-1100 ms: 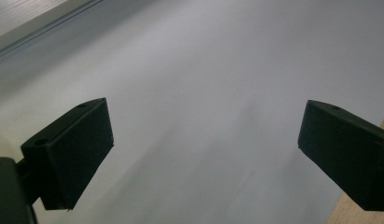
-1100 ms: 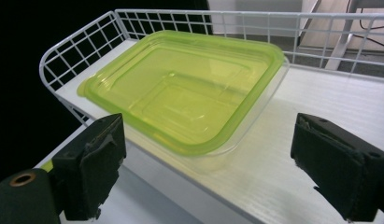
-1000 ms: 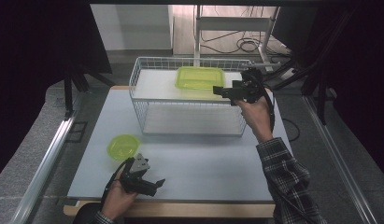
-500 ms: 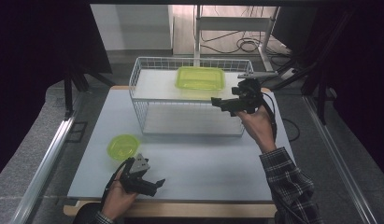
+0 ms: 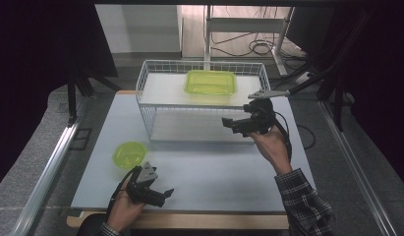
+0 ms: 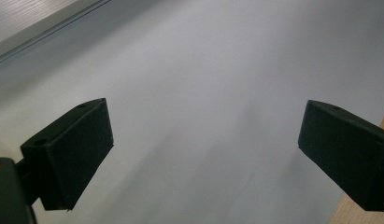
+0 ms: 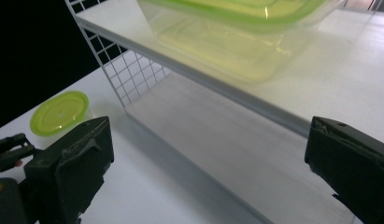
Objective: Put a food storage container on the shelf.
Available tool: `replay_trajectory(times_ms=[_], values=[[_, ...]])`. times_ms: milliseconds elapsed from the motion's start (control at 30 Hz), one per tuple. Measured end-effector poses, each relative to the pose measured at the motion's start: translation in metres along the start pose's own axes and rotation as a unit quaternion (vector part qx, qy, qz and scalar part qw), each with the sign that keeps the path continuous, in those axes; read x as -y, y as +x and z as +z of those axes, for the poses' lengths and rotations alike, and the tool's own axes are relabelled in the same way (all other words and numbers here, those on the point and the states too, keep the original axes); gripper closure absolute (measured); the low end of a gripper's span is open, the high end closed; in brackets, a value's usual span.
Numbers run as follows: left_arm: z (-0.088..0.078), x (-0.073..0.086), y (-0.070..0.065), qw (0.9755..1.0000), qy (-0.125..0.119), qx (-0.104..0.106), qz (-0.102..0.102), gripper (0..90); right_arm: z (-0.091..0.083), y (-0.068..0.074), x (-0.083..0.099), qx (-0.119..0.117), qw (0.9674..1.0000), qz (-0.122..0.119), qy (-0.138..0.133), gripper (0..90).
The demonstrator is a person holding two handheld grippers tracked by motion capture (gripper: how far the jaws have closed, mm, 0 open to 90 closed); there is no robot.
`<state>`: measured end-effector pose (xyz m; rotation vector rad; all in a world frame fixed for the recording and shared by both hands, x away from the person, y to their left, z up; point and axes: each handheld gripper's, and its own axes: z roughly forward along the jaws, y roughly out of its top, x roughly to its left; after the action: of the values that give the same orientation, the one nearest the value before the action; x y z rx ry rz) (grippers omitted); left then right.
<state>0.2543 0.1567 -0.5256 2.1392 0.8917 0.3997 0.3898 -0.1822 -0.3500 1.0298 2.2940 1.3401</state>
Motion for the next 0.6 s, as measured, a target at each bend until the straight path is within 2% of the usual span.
replay_trajectory(times_ms=[467, 600], values=[[0.001, 0.0, 0.0, 1.0, 0.001, 0.0, 0.002, 3.0, -0.006, 0.012, 0.034, 0.021, 0.9988, -0.045, 0.006, 0.1], [0.001, 0.0, -0.001, 1.0, 0.002, 0.001, 0.003, 3.0, -0.005, 0.013, 0.048, 0.018, 0.9988, -0.044, 0.012, 0.1]])
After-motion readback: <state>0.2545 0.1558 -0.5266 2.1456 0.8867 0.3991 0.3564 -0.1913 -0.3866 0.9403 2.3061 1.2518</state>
